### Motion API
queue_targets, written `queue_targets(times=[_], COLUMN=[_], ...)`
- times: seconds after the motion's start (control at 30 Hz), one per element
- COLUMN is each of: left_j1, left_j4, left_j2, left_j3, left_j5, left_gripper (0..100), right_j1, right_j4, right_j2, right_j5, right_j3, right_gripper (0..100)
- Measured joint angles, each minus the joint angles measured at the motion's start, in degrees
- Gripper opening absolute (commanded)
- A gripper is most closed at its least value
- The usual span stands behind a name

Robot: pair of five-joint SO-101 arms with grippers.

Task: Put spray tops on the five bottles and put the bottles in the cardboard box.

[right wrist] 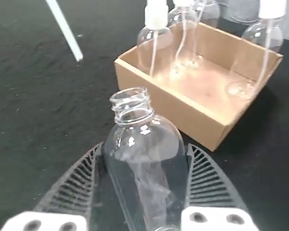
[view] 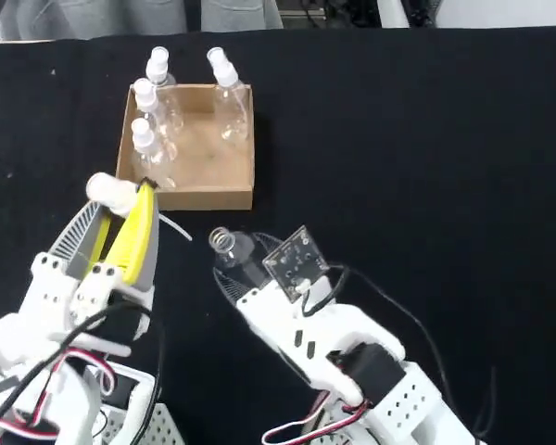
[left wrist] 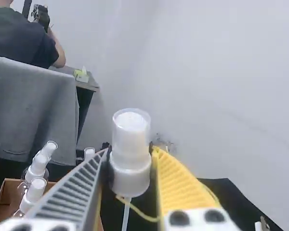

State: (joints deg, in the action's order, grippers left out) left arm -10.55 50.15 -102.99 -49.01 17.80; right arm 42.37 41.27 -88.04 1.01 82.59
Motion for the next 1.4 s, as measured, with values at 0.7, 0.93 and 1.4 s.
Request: queue_targets(times=[0.7,0.93,1.4], left_j1=[0.1,0.1,-3.5], left_j4=[1.6,1.6,1.6], left_j2=[-1.3,-1.3,-1.3], left_j3=[-2.2,-2.2,-7.6], left_j5=[0.0,0.0,0.0], left_gripper=[3,3,3], right_j1=[4.3,5.7,5.6], right_j4=[-10.5,-10.9,-11.0], right_j2=[0.0,0.0,0.0], right_j5=[0.0,0.0,0.0], right_j3=[5.0,5.0,5.0], right_gripper=[12.8,12.8,12.8])
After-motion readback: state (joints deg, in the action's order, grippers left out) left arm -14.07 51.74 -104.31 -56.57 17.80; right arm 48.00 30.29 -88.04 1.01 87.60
